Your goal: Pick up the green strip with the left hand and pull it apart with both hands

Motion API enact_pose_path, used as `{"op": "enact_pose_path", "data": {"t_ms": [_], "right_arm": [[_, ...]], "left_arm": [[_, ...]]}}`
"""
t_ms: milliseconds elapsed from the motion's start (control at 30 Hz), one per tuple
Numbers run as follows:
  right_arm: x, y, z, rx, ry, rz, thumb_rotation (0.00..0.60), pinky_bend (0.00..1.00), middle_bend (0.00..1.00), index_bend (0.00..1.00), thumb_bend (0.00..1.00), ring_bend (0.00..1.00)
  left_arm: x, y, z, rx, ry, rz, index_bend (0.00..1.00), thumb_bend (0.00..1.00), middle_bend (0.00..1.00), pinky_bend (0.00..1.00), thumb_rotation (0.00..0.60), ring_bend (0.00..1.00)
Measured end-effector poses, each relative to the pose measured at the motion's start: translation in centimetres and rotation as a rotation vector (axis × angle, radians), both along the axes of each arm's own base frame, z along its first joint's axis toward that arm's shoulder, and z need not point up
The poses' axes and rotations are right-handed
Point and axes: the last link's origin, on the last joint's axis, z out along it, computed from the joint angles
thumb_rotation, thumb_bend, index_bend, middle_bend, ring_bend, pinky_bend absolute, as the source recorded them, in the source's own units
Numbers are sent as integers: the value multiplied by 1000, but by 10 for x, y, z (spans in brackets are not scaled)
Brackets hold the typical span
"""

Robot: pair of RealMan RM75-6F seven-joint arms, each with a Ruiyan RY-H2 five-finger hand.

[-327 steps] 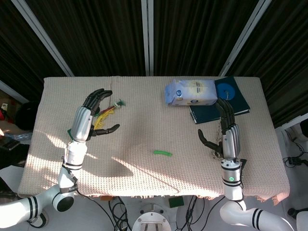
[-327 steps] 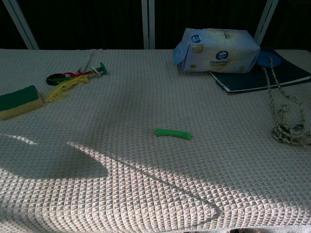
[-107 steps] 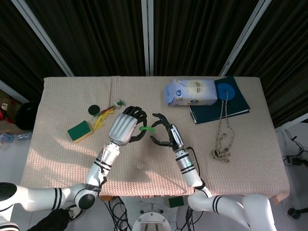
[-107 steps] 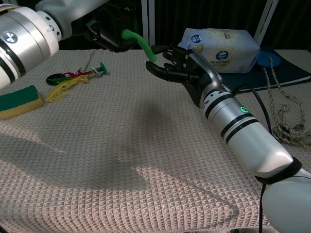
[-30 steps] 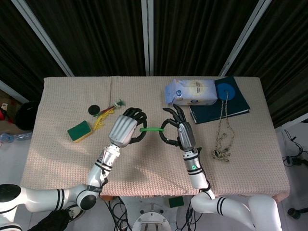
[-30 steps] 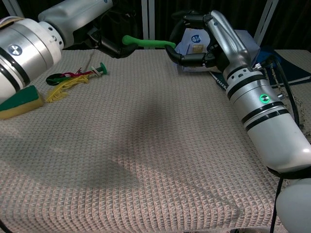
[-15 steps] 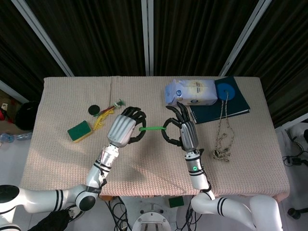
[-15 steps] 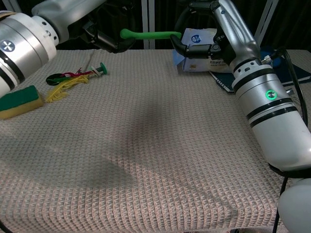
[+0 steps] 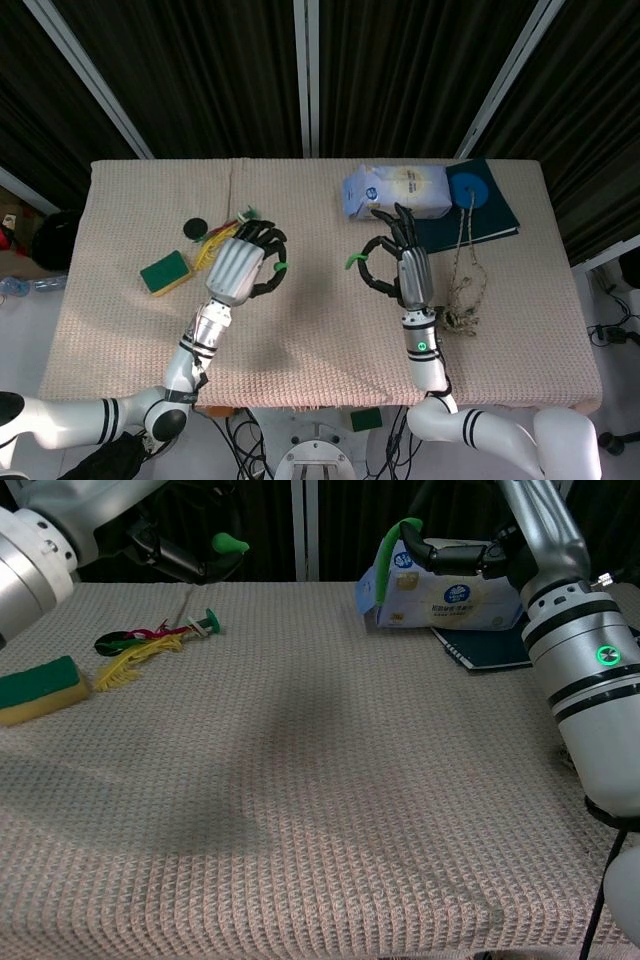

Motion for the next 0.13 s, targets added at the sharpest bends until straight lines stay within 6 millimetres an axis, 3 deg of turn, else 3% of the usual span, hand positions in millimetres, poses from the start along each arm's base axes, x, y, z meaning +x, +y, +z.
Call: {"op": "enact_pose_path", "data": {"t_ms": [133], "right_arm": [[-7,0,5,-9,-8,-18,600,0,158,595,362,0]], "left_arm": [[-9,-3,4,7,-2,15,559,352,356,210,576,230]]}}
